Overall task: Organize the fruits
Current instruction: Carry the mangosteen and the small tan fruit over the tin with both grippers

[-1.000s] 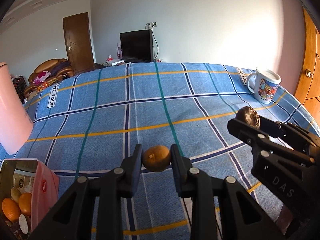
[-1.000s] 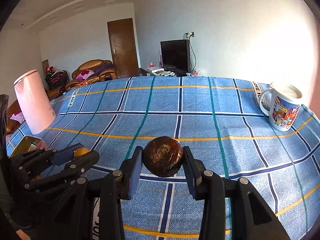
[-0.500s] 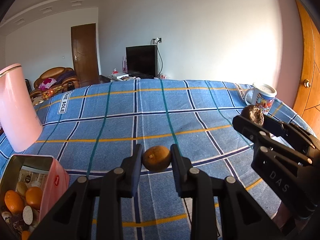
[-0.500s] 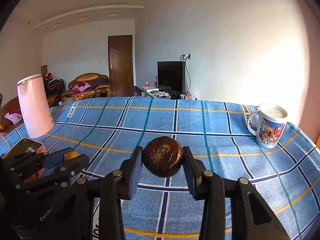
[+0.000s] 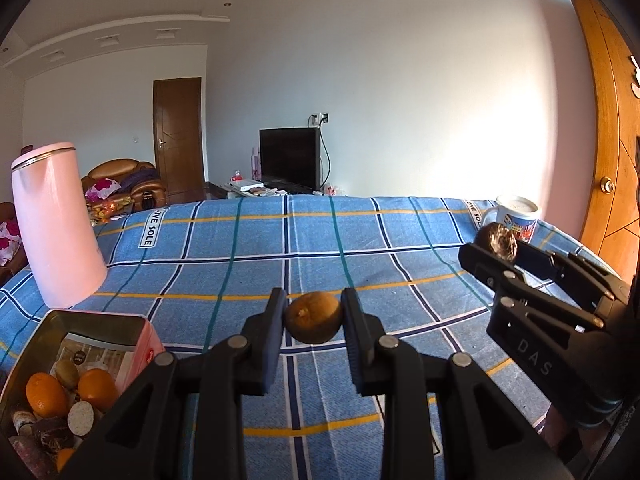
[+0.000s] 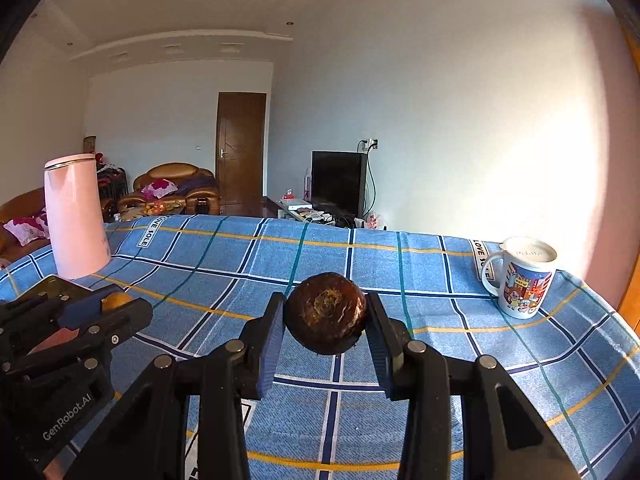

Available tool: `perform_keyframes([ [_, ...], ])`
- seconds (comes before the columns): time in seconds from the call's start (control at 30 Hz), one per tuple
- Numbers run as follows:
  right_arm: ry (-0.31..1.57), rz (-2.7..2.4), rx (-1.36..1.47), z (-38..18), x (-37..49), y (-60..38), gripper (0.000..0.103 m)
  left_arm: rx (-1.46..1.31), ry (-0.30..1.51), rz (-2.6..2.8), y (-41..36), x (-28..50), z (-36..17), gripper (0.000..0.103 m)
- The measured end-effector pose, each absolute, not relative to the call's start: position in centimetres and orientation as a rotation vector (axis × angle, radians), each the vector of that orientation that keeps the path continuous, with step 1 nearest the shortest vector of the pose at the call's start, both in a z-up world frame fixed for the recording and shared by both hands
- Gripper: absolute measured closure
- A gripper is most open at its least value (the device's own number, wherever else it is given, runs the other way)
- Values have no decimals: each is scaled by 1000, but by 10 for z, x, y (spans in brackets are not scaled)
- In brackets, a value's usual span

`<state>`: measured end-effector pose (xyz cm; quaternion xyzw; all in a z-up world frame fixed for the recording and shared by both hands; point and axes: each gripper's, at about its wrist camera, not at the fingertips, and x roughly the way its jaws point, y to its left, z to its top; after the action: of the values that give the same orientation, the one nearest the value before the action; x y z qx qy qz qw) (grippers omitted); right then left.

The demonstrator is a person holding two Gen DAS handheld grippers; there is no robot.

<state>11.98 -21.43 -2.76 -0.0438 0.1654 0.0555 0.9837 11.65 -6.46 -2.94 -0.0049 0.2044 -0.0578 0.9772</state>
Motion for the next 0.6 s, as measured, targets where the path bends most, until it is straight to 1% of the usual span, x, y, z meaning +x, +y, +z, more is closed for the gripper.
perform_keyframes([
  [0.27,349,191,-91,-27,103,-192,62,-37,416,-116,-43,100,-30,74],
  [0.6,354,363,-84,-11,95,-136,62,-75,423,-45,10,76,-26,74],
])
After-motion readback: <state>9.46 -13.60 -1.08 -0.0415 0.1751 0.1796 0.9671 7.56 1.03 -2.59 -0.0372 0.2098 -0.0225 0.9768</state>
